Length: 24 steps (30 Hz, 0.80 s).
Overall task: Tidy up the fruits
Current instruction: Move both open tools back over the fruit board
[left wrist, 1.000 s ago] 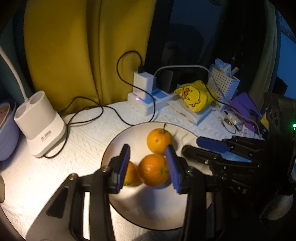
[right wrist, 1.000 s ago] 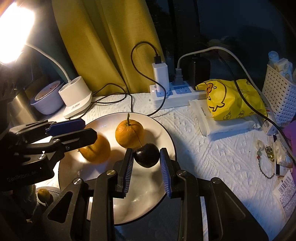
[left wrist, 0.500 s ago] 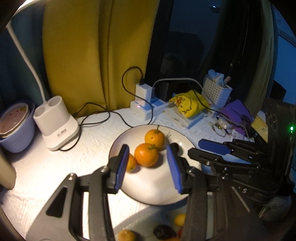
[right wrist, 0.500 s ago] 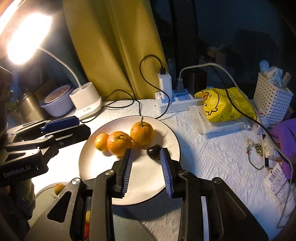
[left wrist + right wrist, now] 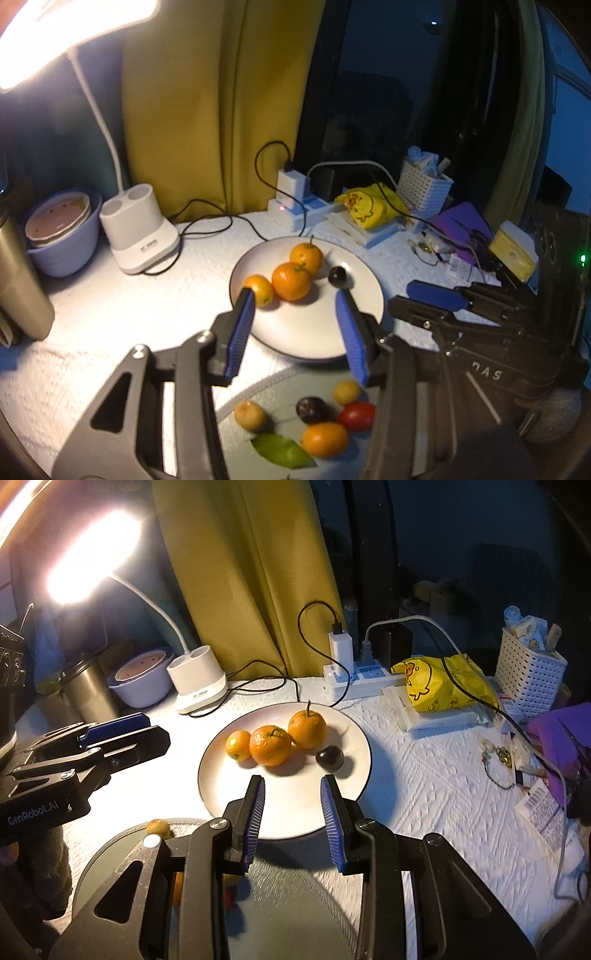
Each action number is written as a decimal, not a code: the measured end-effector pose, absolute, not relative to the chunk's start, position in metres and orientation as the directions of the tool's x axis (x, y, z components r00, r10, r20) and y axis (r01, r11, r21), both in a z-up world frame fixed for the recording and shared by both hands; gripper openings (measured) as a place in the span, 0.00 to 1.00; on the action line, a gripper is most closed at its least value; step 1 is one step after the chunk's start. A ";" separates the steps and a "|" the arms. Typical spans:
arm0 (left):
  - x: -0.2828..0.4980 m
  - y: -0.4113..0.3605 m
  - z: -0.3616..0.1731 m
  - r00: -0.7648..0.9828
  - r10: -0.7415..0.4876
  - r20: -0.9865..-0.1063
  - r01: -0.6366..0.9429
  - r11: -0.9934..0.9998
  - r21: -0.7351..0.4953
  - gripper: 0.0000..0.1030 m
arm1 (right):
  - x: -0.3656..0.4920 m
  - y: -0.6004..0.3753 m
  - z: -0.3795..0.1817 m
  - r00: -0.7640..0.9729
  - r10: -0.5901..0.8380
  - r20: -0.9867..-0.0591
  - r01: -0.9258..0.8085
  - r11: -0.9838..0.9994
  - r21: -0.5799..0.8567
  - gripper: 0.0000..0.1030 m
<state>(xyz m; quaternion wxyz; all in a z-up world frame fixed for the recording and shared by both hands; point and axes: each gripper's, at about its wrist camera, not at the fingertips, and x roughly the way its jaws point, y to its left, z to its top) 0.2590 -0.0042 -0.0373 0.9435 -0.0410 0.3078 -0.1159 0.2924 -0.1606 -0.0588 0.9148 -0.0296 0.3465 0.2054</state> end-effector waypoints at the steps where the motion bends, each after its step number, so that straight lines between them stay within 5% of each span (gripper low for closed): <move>1: 0.255 -0.004 -0.038 0.783 -0.244 -0.572 0.193 0.970 -0.150 0.49 | 0.288 -0.161 -0.059 0.674 0.357 -0.647 -0.398 0.913 0.089 0.32; 4: 0.243 -0.001 -0.039 0.786 -0.246 -0.566 0.182 0.969 -0.168 0.63 | 0.277 -0.162 -0.060 0.670 0.361 -0.648 -0.403 0.911 0.091 0.32; 24: 0.183 0.007 -0.059 0.771 -0.241 -0.589 0.163 0.970 -0.183 0.63 | 0.219 -0.149 -0.078 0.632 0.383 -0.674 -0.434 0.895 0.102 0.32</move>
